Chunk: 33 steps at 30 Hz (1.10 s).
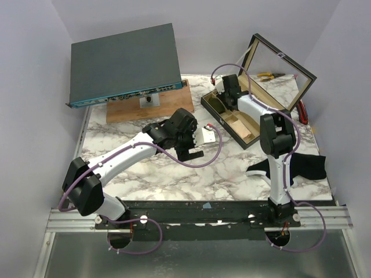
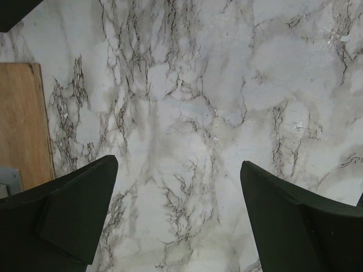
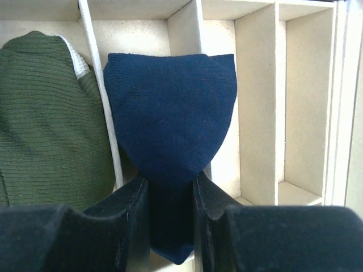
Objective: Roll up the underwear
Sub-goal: Place the underwear in the storage box.
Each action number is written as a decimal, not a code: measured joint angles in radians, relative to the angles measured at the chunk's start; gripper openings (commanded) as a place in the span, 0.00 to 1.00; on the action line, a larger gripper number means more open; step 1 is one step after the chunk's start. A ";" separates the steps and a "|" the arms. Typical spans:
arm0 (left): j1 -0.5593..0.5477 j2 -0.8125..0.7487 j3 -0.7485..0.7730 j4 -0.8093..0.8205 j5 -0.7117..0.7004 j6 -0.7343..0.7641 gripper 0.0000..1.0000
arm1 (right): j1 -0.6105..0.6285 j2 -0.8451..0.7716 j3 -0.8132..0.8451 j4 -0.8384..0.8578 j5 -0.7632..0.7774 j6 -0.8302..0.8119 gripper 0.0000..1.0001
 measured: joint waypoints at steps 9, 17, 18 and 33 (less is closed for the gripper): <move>0.000 0.000 0.000 -0.001 0.000 -0.003 0.99 | -0.035 0.059 0.108 -0.097 -0.110 0.007 0.34; 0.000 0.000 0.000 -0.001 0.000 -0.008 0.99 | -0.059 0.064 0.142 -0.145 -0.169 0.018 0.54; 0.000 0.000 0.000 -0.002 0.000 -0.009 0.99 | -0.062 0.064 0.149 -0.155 -0.179 0.018 0.54; 0.000 0.000 0.001 -0.003 0.000 -0.013 0.99 | -0.076 0.079 0.281 -0.329 -0.248 0.019 0.55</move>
